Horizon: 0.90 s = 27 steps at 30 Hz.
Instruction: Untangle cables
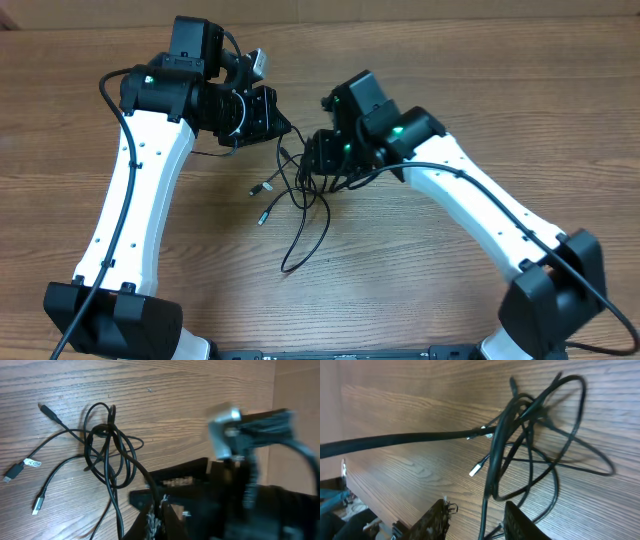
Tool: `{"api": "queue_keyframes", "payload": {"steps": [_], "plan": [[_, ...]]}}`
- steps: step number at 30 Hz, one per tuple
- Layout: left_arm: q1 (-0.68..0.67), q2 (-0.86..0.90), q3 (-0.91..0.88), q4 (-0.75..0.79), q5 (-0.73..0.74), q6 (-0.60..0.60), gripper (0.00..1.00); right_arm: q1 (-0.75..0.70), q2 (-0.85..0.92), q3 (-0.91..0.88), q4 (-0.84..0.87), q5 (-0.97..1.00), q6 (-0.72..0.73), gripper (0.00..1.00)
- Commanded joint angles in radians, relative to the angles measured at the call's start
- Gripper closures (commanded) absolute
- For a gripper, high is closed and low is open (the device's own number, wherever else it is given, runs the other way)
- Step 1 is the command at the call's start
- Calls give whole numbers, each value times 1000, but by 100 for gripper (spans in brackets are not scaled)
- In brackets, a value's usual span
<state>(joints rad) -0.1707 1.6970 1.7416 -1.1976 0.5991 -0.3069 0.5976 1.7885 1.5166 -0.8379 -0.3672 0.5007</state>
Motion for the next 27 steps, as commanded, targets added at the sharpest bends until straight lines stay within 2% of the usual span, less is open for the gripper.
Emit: {"api": "queue_keyframes", "payload": {"steps": [1,19,25,27], "plan": [[-10,-29,12,-2,18,11,96,8,9,8,15,-8,0,66],[-10,-29,12,-6,19,11,96,14,13,-40,94,85,0,71],[-10,-29,12,-7,19,11,96,19,29,-40,93,92,-1,79],[-10,-29,12,-8,19,11,96,19,32,-40,101,105,-1,90]]}}
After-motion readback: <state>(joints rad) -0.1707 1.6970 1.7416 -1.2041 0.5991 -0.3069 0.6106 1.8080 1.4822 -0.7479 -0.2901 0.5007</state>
